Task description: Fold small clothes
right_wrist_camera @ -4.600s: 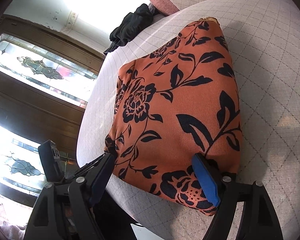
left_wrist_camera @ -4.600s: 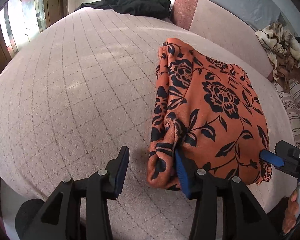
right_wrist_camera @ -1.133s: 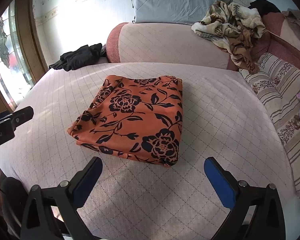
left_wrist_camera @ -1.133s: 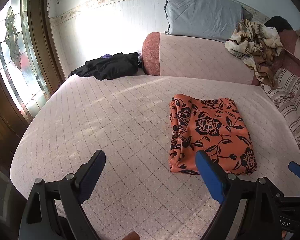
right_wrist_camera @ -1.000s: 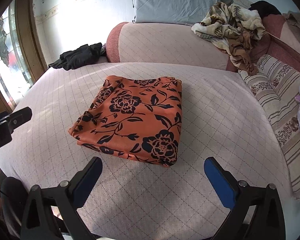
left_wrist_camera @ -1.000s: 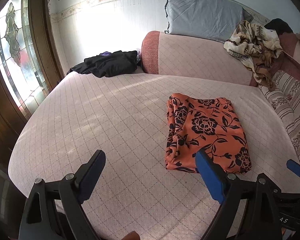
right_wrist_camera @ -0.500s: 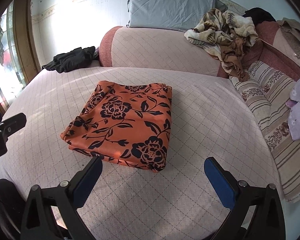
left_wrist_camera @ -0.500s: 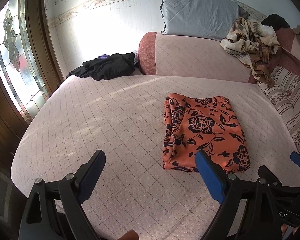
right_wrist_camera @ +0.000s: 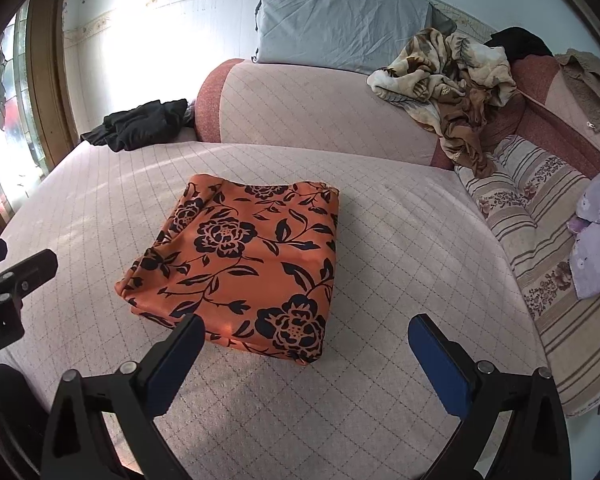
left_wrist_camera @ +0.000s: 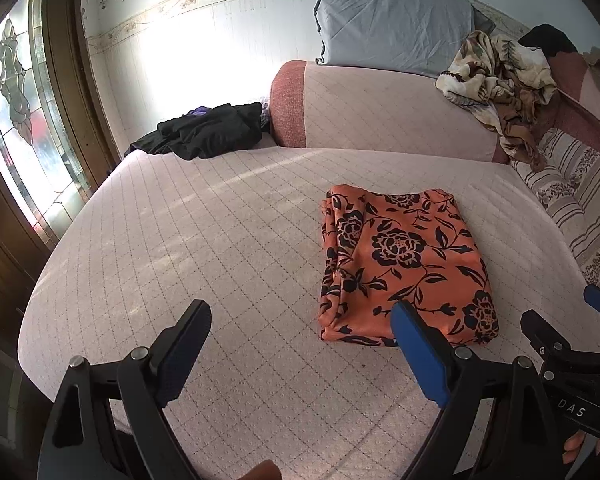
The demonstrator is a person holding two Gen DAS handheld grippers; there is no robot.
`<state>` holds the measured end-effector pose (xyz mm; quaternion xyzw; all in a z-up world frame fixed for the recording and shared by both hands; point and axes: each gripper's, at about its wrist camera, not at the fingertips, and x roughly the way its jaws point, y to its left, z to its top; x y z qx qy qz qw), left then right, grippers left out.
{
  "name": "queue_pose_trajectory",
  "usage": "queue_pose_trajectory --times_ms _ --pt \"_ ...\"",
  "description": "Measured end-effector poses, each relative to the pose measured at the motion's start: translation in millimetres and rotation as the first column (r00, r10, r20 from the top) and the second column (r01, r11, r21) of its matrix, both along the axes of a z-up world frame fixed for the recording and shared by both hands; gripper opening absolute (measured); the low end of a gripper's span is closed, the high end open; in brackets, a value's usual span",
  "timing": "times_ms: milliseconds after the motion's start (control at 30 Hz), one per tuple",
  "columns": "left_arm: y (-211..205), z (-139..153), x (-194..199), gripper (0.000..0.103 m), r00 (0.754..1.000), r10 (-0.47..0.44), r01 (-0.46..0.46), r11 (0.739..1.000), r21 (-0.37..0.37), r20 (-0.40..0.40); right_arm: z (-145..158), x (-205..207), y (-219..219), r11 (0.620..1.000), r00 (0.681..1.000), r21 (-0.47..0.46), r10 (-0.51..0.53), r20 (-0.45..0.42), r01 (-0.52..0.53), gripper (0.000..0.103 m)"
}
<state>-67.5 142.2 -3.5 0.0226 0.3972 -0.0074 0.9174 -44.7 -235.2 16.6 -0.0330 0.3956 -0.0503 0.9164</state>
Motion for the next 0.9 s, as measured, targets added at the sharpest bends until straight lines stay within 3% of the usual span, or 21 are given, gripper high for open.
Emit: queue_pose_trajectory --times_ms 167,467,767,900 --pt "2.3 -4.1 5.5 0.091 1.000 0.007 -0.007 1.000 -0.023 -0.022 -2.1 1.5 -3.4 1.000 1.000 0.000 -0.002 -0.009 0.002 0.103" --pt "-8.1 0.5 12.6 0.091 1.000 -0.002 0.002 1.000 0.020 0.008 0.2 8.3 -8.0 1.000 1.000 0.000 -0.003 -0.008 0.003 0.103" --pt "-14.2 -3.4 27.8 0.091 1.000 -0.015 0.015 1.000 -0.008 0.010 -2.8 19.2 -10.5 1.000 1.000 0.006 0.000 -0.020 0.000 0.103" --pt "-19.7 -5.7 37.1 0.091 1.000 -0.020 0.020 1.000 0.015 0.013 -9.2 27.4 -10.8 1.000 0.999 0.010 0.001 -0.034 -0.001 0.103"
